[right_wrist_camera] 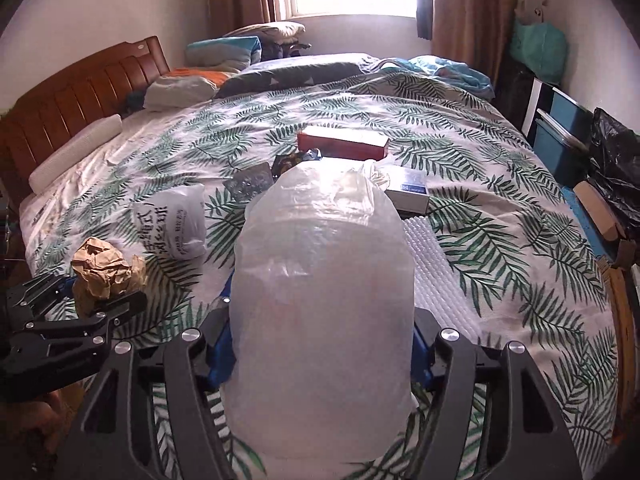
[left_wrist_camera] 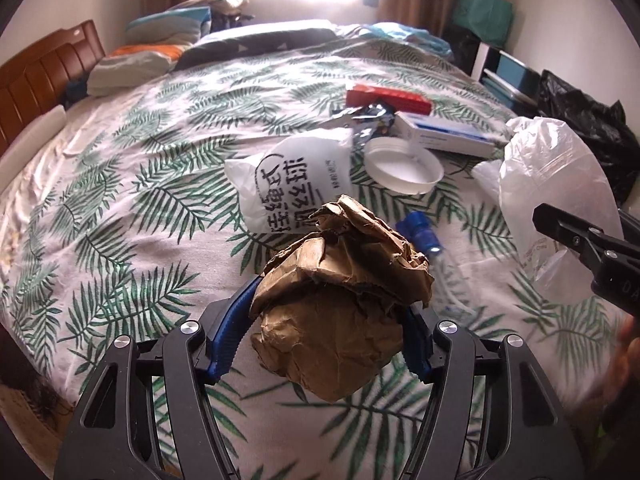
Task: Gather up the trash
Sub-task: 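Carry both items to the red wastebasket and open both tools to drop them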
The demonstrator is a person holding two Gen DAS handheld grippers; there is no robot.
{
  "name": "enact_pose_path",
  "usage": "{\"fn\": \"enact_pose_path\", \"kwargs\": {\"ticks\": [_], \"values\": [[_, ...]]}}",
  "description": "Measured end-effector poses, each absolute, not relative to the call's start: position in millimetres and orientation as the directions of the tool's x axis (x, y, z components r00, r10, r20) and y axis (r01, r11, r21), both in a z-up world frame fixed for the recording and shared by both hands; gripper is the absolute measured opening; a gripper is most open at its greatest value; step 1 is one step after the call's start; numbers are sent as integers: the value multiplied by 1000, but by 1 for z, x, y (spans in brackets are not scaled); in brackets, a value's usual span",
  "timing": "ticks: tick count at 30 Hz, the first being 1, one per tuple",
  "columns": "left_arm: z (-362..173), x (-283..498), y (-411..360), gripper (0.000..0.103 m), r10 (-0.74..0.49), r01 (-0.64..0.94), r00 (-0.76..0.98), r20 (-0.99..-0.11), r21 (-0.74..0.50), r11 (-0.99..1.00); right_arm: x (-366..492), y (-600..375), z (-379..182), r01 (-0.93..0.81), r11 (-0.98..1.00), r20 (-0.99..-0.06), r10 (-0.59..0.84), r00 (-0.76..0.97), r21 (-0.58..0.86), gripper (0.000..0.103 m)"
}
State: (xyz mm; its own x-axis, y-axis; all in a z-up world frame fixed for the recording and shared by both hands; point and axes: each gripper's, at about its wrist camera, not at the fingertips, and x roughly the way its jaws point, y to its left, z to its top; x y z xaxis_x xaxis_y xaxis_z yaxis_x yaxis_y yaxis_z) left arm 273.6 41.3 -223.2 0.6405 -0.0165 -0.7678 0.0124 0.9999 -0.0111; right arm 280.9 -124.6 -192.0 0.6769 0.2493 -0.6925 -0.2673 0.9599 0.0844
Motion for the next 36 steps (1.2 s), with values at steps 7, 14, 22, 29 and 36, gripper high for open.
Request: {"fn": "enact_pose_path", "kwargs": {"ticks": [7, 14, 22, 29, 36], "values": [[-197, 234, 23, 64, -51, 62, 661, -749, -13, 998, 229, -133, -165, -293, 951, -663, 280, 694, 95, 66], [-192, 176, 6, 64, -82, 100, 645, -759, -22, 995, 165, -139, -156, -323, 940, -662, 310, 683, 107, 66], [-226, 108, -2, 64, -97, 120, 569, -817, -35, 992, 91, -130, -179, -367, 921, -703, 347, 620, 131, 66], [-293, 71, -9, 64, -73, 138, 446, -892, -12, 990, 49, -124, -247, -377, 911, -797, 351, 491, 169, 66], [-365, 58, -7, 64, -34, 144, 288, -957, 9, 990, 37, -118, -326, -385, 906, -896, 309, 319, 175, 66]]}}
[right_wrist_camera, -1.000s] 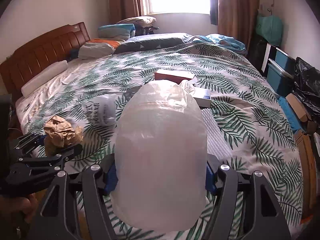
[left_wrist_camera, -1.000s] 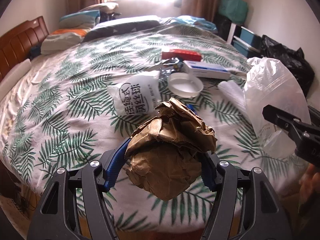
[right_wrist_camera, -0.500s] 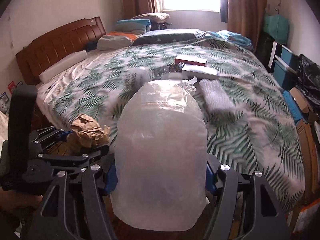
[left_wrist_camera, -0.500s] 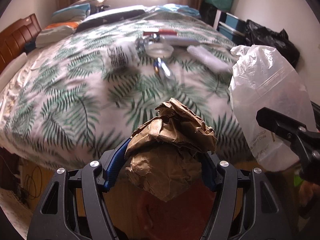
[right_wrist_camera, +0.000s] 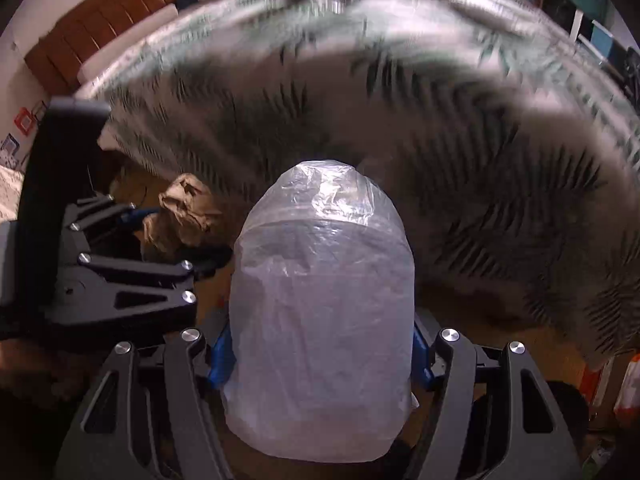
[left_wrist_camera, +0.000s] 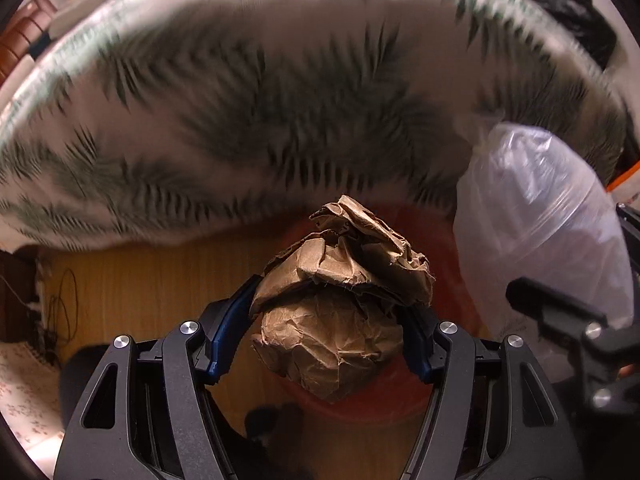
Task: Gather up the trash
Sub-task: 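Carry both items to the red wastebasket and open both tools to drop them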
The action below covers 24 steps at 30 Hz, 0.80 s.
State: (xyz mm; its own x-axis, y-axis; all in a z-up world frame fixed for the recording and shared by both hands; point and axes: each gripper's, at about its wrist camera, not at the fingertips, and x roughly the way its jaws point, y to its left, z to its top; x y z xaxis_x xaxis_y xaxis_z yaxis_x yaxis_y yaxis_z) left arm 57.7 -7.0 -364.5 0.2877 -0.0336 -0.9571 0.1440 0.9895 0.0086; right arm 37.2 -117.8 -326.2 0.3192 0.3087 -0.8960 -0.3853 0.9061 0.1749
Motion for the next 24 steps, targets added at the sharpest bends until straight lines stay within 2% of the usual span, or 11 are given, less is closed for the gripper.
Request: {"fn": "enact_pose_path", "kwargs": {"ticks": [10, 20, 24], "values": [[-432, 74, -4, 65, -10, 149, 90, -996, 3, 989, 59, -109, -426, -378, 901, -969, 245, 44, 211, 66], [-468, 92, 1, 69, -24, 127, -15, -1000, -26, 992, 62, -85, -471, -409, 889, -978, 201, -57, 207, 67], [-473, 93, 0, 70, -16, 132, -22, -1000, -19, 991, 61, -78, -482, -418, 886, -980, 184, -81, 201, 77]]}}
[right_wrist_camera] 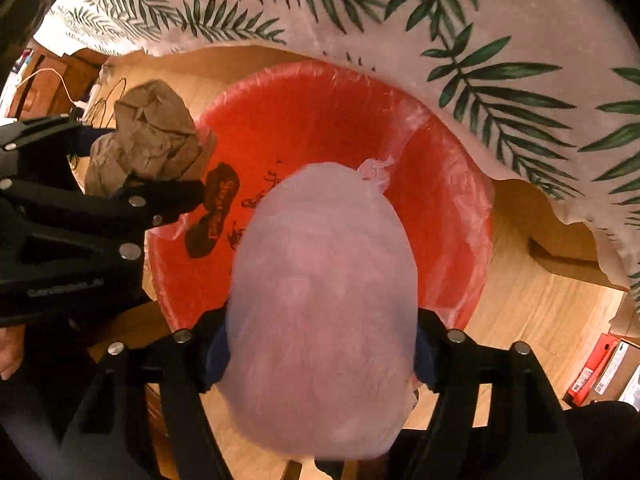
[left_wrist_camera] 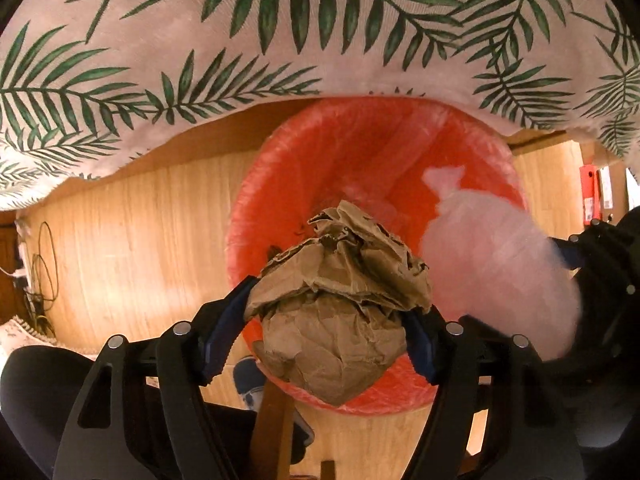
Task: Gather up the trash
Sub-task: 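Carry both items to the red wastebasket and open both tools to drop them, then raise both tools back over the bed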
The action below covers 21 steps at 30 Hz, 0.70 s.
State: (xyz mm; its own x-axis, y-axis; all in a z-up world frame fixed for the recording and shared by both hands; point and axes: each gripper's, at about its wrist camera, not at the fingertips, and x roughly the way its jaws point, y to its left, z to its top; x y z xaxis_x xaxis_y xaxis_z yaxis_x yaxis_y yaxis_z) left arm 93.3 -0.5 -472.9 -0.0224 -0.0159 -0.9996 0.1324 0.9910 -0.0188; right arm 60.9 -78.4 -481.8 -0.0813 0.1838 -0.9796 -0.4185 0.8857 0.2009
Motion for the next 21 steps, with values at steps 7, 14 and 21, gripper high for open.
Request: {"fn": "enact_pose_path", "kwargs": {"ticks": [7, 14, 21], "values": [[-481, 93, -2, 78, -8, 145, -31, -999, -12, 989, 59, -77, -484, -413, 889, -981, 179, -80, 196, 89], [-474, 90, -9, 92, 3, 159, -26, -1000, -1, 987, 65, -85, -481, -402, 899, -985, 163, -57, 172, 96], [-467, 92, -7, 93, 2, 145, 9, -1000, 3, 989, 62, -95, -456, -413, 906, -993, 112, 22, 93, 97]]}}
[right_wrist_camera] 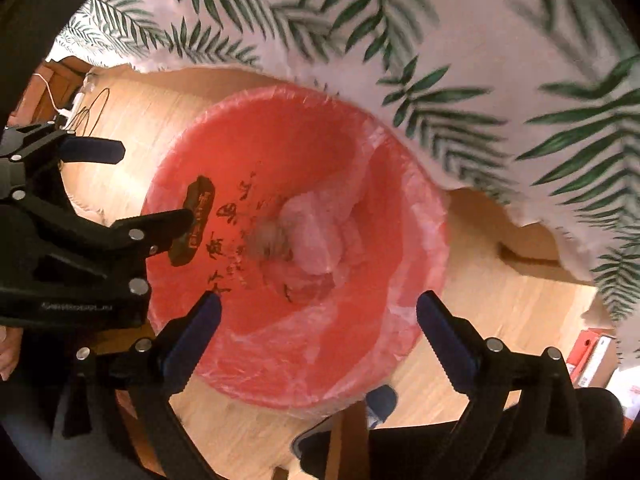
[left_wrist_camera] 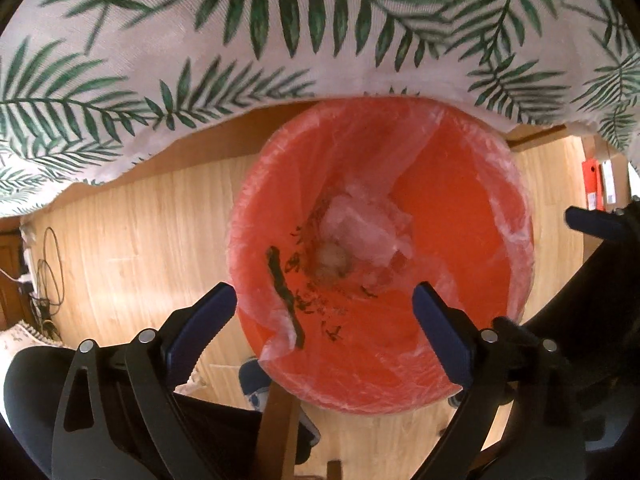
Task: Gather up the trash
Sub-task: 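Raise both tools back over the bed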
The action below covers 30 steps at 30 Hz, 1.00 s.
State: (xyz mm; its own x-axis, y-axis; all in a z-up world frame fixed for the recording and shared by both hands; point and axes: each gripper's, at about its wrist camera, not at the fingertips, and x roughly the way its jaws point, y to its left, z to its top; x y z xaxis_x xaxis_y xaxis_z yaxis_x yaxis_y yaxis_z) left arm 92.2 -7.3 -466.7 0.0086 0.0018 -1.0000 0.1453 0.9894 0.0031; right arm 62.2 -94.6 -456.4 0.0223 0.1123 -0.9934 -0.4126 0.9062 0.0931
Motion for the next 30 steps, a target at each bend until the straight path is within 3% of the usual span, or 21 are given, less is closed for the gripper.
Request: {"fn": "enact_pose_path", "kwargs": {"ticks": [5, 11, 22, 30], "values": [[-424, 84, -2, 93, -2, 121, 199, -980, 23, 992, 59, -107, -411, -419, 908, -976, 103, 192, 14, 97], [-363, 84, -8, 93, 121, 186, 355, -927, 197, 963, 51, -126, -332, -399, 917, -880, 170, 444, -24, 97], [-227, 124, 3, 97, 53, 136, 624, -780, 175, 975, 95, -157, -216, -311, 950, -727, 210, 654, -5, 98], [-201, 182, -12, 97, 0, 138, 675, -738, 126, 982, 167, -172, -189, -271, 959, -672, 147, 726, -83, 98]]}}
